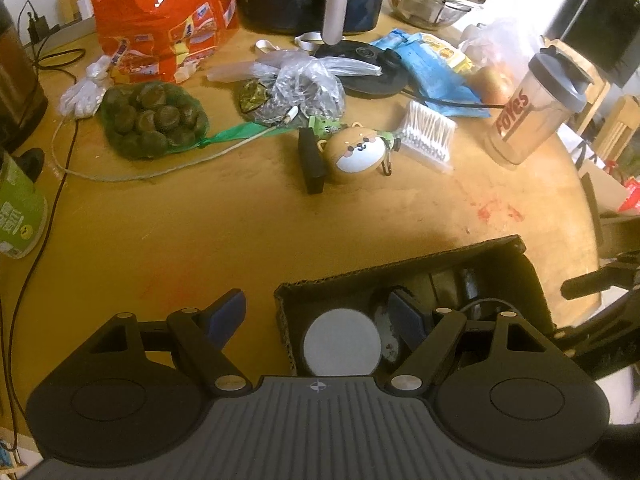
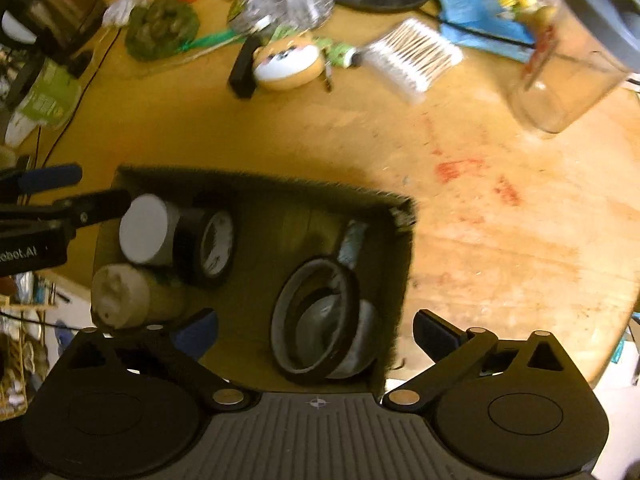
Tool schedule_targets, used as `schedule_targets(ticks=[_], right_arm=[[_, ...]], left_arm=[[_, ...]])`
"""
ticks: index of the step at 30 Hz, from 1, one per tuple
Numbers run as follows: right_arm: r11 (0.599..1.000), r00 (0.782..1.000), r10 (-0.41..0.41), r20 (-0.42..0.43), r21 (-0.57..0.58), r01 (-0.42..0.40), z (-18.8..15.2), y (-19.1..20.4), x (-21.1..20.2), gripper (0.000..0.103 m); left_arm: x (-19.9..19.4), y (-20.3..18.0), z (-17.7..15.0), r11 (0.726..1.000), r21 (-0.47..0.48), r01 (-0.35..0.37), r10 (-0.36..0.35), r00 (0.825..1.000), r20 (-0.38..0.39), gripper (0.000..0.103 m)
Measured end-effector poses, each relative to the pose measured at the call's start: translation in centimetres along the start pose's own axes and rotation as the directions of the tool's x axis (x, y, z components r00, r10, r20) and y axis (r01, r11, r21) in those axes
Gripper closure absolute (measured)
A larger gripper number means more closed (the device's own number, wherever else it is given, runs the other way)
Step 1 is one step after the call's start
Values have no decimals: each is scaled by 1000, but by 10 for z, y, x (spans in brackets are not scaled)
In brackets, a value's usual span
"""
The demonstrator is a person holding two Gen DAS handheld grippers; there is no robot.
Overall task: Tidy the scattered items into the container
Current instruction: 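Move the left tool toward the black clip beside the dog-face case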
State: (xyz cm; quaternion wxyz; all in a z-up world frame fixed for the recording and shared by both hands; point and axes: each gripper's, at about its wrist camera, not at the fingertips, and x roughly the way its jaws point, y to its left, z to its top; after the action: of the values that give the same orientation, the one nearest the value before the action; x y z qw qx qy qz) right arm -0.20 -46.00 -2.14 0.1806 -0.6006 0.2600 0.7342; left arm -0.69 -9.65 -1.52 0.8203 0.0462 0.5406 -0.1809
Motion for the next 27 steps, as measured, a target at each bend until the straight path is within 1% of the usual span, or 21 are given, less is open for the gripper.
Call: schedule_targets(ticks=[7, 13, 19, 27], right_arm=[[998, 999, -20, 26, 64, 18, 3, -15, -1, 0], [994, 998, -33, 48, 101, 28, 3, -22, -7, 0], [989, 996, -47, 73, 142, 36, 5, -30, -12, 0], [985, 994, -55, 98, 168, 38, 14, -36, -17, 0]], left_arm=[[5, -11, 9, 999, 48, 19, -19, 1000, -1, 24], [8, -15, 20, 997, 69, 14, -15, 1000, 2, 24], [11, -11, 33, 997, 79, 6, -7, 1000, 15, 24], [18, 5, 57, 997, 66, -27, 24, 998, 49, 25]])
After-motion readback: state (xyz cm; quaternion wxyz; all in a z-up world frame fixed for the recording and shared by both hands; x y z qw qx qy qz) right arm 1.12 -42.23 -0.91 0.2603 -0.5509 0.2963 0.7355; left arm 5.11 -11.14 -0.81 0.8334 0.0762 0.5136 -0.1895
